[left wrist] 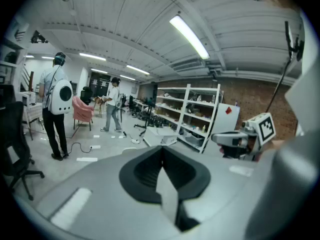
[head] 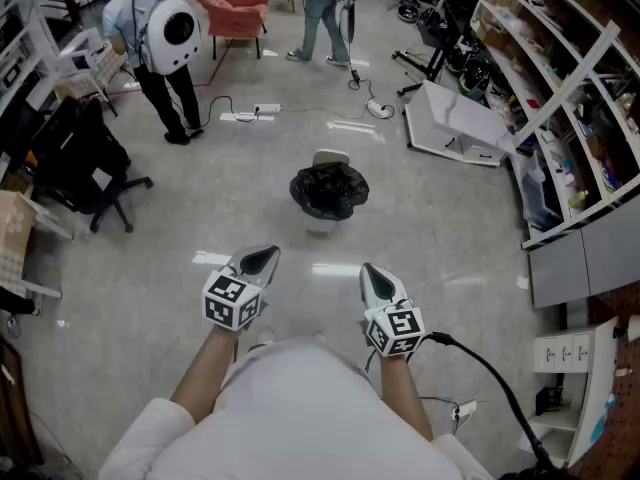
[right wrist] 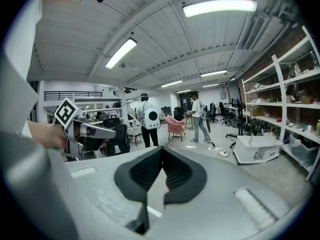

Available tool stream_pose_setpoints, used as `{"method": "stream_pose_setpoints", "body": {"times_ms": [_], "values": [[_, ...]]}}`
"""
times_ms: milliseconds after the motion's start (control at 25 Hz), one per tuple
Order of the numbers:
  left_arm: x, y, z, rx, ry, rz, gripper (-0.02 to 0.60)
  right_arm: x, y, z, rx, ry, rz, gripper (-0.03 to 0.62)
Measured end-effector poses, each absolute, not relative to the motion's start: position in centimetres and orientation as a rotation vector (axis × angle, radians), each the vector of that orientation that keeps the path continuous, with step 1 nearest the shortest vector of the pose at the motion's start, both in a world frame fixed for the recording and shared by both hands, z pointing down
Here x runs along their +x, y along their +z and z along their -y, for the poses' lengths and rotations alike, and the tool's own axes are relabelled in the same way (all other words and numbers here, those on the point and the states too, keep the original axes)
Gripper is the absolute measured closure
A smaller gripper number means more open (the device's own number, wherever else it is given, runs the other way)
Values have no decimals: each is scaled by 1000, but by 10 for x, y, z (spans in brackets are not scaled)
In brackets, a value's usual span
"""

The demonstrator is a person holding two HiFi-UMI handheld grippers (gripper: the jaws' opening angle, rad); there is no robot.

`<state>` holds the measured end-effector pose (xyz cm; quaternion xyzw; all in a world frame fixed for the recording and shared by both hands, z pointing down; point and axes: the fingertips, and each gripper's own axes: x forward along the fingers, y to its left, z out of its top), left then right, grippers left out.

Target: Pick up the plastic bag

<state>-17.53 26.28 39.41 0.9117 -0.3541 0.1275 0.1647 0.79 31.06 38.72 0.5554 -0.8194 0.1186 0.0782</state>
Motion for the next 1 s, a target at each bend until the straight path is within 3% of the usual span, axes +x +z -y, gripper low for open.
{"method": "stream_pose_setpoints", "body": {"times_ms": [1000], "values": [[-133, 403, -295, 2573, 386, 1059, 577, 43, 396, -331, 1531, 353, 2500, 592]]}}
